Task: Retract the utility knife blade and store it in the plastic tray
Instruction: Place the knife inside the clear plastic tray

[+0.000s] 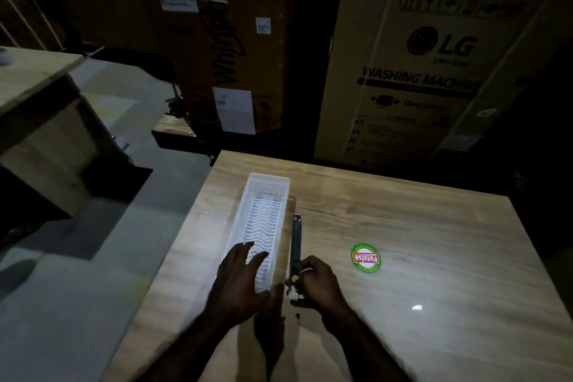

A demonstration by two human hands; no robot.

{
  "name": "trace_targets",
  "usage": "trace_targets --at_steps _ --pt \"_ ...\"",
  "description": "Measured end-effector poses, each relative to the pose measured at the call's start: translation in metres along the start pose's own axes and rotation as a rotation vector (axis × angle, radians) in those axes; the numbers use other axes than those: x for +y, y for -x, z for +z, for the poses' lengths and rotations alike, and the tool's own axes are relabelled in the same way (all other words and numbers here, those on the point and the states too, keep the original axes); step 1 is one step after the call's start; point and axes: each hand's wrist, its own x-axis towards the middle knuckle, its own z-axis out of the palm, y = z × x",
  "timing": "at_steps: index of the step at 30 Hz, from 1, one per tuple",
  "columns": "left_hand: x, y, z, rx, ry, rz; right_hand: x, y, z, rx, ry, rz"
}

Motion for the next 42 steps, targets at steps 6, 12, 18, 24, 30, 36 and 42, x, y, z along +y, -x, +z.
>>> trace_targets --at_steps 6,12,18,24,30,36,42 --pt "-0.016 -0.001 0.008 -0.090 -0.161 0.069 0.008 -0.009 0.028 0.049 -0.018 0.039" --pt "-0.030 -0.002 0.013 -0.152 -0.227 0.107 0.014 -0.011 0.041 0.002 -0.196 0.042" --pt "-0.033 -0.005 0.015 -0.185 -0.345 0.130 0.017 -0.018 0.040 -0.039 -0.256 0.062" --pt "-0.043 -0.008 0.014 -0.184 -0.317 0.173 0.018 -0.022 0.037 -0.068 -0.231 0.085" --pt "-0.034 -0.006 0.017 -0.057 -0.169 0.094 0.017 -0.023 0.034 -0.096 -0.236 0.086" --pt "-0.030 -0.007 0.020 0.021 -0.082 0.057 0.019 -0.024 0.031 -0.125 -0.288 0.102" --pt "-0.022 -0.006 0.026 0.098 0.012 -0.047 0.017 -0.023 0.029 -0.103 -0.231 0.087"
